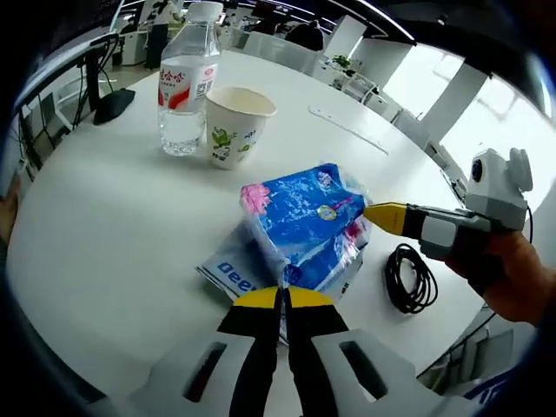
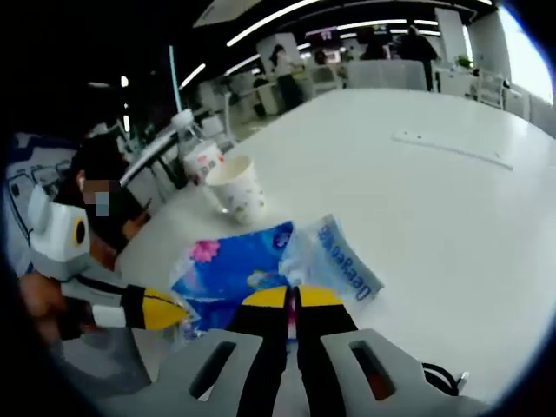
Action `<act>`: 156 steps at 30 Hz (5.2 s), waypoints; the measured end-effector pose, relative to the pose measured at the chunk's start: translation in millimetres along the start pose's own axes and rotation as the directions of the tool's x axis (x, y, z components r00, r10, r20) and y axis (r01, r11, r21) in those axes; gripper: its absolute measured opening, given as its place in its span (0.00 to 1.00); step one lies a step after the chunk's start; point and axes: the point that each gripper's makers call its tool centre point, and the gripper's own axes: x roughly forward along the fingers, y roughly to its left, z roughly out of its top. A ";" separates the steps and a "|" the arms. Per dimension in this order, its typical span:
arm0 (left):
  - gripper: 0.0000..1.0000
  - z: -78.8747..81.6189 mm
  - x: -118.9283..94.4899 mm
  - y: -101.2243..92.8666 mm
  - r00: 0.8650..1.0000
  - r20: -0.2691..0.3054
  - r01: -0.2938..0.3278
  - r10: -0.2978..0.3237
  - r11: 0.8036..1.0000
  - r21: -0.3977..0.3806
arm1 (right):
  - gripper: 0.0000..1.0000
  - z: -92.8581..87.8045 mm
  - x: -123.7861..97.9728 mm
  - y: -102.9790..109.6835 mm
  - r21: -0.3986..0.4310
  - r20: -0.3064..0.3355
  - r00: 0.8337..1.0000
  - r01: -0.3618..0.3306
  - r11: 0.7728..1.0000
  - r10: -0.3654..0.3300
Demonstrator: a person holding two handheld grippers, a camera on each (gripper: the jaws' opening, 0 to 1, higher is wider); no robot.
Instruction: Arrange the tabletop items into an orderly group along one side of the table until the central work area is clear of visible clutter.
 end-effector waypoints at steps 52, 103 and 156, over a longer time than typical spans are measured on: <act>0.00 -5.0 -1.1 -91.1 0.974 -0.022 0.227 -0.226 0.963 0.144 | 0.00 -77.3 -129.0 -32.0 0.306 0.092 0.981 0.134 0.943 -0.169; 0.00 51.7 81.0 -198.7 0.945 -0.060 0.326 -0.320 0.921 0.212 | 0.00 -16.7 -157.6 -155.8 0.275 0.136 0.953 0.225 0.935 -0.270; 0.08 45.9 110.2 -160.3 0.976 -0.127 0.207 -0.179 0.945 0.253 | 0.02 -27.2 -136.4 -200.2 0.366 0.085 0.948 0.256 0.895 -0.306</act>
